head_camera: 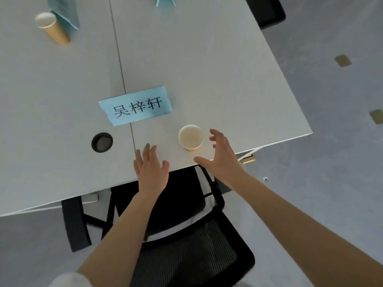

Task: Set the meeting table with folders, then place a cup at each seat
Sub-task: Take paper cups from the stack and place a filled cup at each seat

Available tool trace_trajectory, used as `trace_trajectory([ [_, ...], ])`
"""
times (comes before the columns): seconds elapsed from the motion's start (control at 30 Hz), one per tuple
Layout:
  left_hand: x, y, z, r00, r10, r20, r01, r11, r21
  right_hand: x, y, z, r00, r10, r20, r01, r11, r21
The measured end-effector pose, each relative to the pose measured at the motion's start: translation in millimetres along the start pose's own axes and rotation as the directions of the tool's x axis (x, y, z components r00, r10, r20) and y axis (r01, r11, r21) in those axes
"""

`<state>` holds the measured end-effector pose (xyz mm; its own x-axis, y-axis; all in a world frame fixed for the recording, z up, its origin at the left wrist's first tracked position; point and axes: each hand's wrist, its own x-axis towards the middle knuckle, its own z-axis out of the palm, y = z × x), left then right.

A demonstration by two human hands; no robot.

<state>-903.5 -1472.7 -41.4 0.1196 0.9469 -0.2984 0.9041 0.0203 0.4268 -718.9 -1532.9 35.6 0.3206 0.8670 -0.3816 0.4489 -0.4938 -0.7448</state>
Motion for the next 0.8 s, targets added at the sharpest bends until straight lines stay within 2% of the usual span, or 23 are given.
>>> trace_trajectory([
  [0.13,26.0,-16.2,28.9,0.996,0.043,0.083,-0.060,0.975,0.215,32.2,-0.1,22.4,0.999,-0.020,0.037,0.022,0.998,-0.051],
  [0.27,27.6,-26.4,43.1,0.996,0.076,0.055,-0.090,0.944,0.316,46.5,4.2,34.2,0.999,-0.044,-0.008,0.043,0.996,-0.074],
  [0.47,26.1,-25.2,45.9,0.995,0.099,0.012,-0.097,0.938,0.332,71.3,-3.1,35.6,0.991,-0.103,-0.081,0.096,0.991,-0.089],
  [0.7,25.8,-25.8,49.0,0.995,0.103,0.017,-0.102,0.923,0.370,136.2,-23.5,17.2,0.956,-0.183,-0.229,0.155,0.979,-0.135],
  [0.8,26.1,-26.8,49.4,0.994,0.110,0.015,-0.108,0.924,0.366,161.6,-31.6,17.0,0.955,-0.194,-0.223,0.166,0.976,-0.140],
])
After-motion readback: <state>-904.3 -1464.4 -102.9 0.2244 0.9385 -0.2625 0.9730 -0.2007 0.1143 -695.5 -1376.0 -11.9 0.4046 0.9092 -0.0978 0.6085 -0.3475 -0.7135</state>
